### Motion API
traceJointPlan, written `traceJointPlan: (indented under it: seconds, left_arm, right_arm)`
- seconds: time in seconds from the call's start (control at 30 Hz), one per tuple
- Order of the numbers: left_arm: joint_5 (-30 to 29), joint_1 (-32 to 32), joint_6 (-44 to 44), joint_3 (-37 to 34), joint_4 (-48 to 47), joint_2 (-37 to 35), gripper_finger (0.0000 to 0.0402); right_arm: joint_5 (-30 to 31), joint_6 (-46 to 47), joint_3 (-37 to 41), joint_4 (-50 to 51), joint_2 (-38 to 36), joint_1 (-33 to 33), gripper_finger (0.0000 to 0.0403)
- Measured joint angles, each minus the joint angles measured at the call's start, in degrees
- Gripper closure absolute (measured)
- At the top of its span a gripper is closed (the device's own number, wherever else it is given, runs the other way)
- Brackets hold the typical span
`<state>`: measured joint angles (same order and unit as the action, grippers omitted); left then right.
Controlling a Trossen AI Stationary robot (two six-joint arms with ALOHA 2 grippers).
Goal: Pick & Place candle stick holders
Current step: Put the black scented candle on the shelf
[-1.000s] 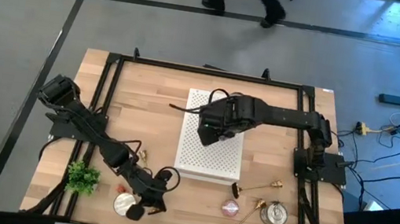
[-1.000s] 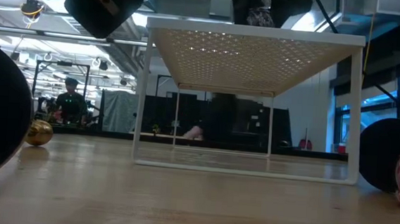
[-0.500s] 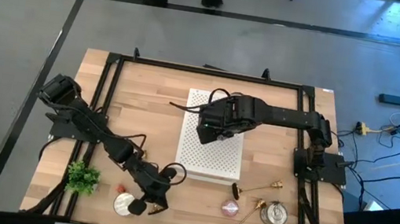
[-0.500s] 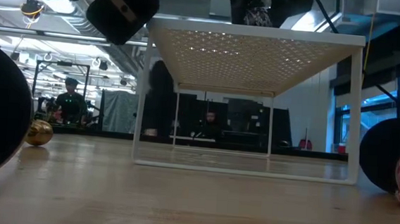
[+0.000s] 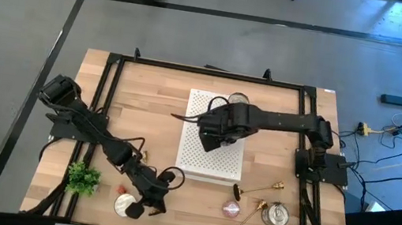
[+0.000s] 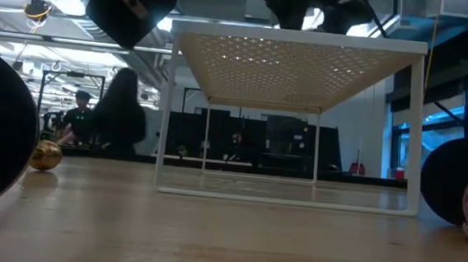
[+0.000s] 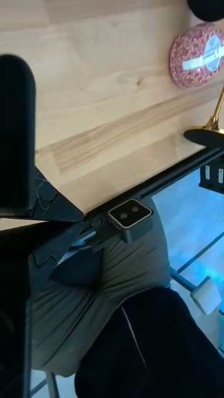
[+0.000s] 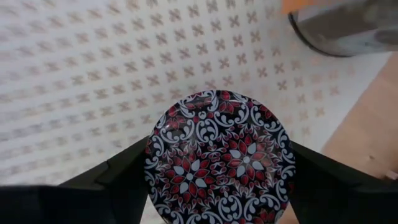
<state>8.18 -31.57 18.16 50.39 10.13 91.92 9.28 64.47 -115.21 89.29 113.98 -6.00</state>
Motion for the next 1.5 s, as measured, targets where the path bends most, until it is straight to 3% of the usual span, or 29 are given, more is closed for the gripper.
traceJointPlan:
  seconds: [0.33, 0.7, 1.17, 1.5]
  left_arm:
    - [-0.6, 0.0, 0.1, 0.0, 0.2, 0.0, 0.0396]
    - [-0.7, 0.0, 0.1, 0.0, 0.2, 0.0, 0.0396]
    - [-0.7, 0.0, 0.0, 0.0, 0.4, 0.0, 0.0396]
    - [-0.7, 0.0, -0.1, 0.0, -0.1, 0.0, 0.0396]
  right_arm:
    - [1.1, -1.1, 3.4, -3.2, -0.1, -0.2, 0.0097]
    - [1.4, -2.8, 3.5, -2.2, 0.0, -2.2, 0.0052]
    - [3.2, -5.5, 3.5, -1.6, 0.0, -3.1, 0.0049]
    - [7.7, -5.4, 3.3, -3.1, -1.0, -4.2, 0.0048]
